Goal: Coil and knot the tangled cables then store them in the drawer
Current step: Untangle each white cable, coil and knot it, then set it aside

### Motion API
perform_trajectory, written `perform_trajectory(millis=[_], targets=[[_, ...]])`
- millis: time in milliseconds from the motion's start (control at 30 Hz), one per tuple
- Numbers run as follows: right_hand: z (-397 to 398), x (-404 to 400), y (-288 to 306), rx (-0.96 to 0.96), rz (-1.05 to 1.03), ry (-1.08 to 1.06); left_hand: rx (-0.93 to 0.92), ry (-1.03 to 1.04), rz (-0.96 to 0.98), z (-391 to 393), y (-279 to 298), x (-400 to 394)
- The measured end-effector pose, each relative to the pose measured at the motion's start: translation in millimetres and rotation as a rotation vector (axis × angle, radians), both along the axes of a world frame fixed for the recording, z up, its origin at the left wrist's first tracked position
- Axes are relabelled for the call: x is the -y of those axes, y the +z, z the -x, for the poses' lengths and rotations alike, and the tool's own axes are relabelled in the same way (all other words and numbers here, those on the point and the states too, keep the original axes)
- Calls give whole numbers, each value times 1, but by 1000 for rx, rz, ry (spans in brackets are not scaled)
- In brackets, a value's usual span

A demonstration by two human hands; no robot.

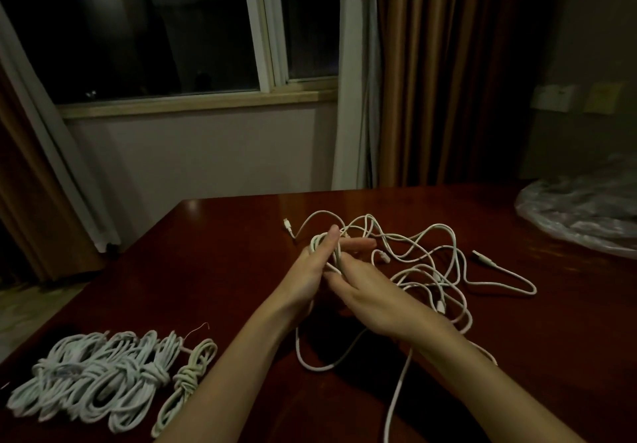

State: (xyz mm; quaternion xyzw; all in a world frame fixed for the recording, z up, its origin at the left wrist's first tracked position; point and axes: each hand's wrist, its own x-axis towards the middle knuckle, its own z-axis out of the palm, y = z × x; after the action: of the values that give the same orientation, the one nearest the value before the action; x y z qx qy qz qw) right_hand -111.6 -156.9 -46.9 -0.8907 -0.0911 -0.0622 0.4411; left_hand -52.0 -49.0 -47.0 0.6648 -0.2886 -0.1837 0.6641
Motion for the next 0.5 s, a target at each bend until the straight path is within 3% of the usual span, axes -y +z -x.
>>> perform_trajectory(millis=[67,133,233,333,433,500], targets=[[1,2,0,11,102,-27,35,82,-5,-1,5,-3],[2,1,0,11,231,-48,255,260,-57,-4,7,-7],[3,-4,-2,21,351,-45,558,405,-351,-8,0,-10],[4,-1,3,-5,285,-18,543,438,-413,-15,-4,-15],[5,12,14,6,132,-33,476,455,-291,-19,-3,-17],[5,21,20,109,132,-84,416,444,-213,-21,-2,-18]])
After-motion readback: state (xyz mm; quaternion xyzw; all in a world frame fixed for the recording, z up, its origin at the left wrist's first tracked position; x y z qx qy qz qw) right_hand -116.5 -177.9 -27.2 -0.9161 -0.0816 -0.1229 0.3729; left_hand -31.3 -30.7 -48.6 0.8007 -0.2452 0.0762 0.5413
